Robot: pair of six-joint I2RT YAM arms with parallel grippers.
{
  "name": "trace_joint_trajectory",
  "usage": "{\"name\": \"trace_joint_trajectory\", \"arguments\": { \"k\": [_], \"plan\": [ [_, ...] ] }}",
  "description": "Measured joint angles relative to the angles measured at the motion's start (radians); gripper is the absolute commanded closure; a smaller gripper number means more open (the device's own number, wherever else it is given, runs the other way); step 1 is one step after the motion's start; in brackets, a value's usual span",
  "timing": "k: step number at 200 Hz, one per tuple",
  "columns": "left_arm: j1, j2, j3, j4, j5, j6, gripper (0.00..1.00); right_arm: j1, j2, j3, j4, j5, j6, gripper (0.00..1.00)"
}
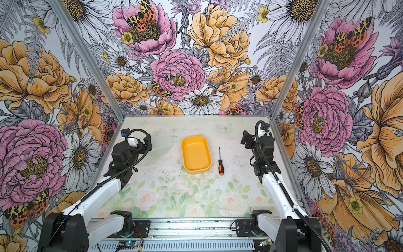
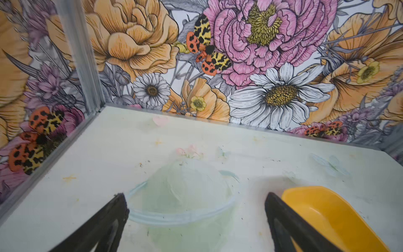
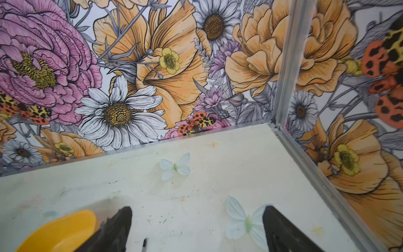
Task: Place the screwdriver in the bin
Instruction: 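Move the right gripper from rest toward the black-and-orange screwdriver, then lower the right gripper over the screwdriver handle and close on it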
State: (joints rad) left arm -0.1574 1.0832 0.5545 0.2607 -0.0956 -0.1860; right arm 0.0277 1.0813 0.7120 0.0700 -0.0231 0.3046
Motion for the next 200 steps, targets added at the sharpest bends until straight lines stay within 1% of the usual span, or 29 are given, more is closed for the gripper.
{"name": "trace_joint_trajectory", "arguments": {
  "k": [23,41,72,99,115,149,180,200],
  "plan": [
    [-0.060,-0.025,-0.026,-0.030,0.026,-0.089,0.01,0.077,0.045,0.000,-0.124,-0.053,0.067,0.09],
    [-0.094,-0.038,-0.040,-0.043,0.042,-0.145,0.01,0.144,0.073,-0.034,-0.187,-0.057,0.112,0.13],
    [-0.101,-0.039,-0.042,-0.095,0.060,-0.201,0.01,0.239,0.150,-0.069,-0.249,-0.057,0.159,0.15],
    [-0.101,-0.039,-0.042,-0.146,0.060,-0.208,0.01,0.284,0.237,-0.070,-0.268,-0.056,0.175,0.18],
    [-0.101,-0.039,-0.042,-0.177,0.060,-0.208,0.01,0.303,0.280,-0.069,-0.270,-0.052,0.177,0.22],
    [-0.101,-0.039,-0.037,-0.234,0.060,-0.204,0.01,0.329,0.365,-0.042,-0.285,-0.048,0.179,0.27],
    [-0.101,-0.049,-0.031,-0.263,0.060,-0.200,0.01,0.354,0.401,-0.014,-0.291,-0.030,0.177,0.30],
    [-0.101,-0.054,-0.031,-0.273,0.060,-0.200,0.01,0.367,0.412,-0.002,-0.291,-0.019,0.177,0.34]
  ]
}}
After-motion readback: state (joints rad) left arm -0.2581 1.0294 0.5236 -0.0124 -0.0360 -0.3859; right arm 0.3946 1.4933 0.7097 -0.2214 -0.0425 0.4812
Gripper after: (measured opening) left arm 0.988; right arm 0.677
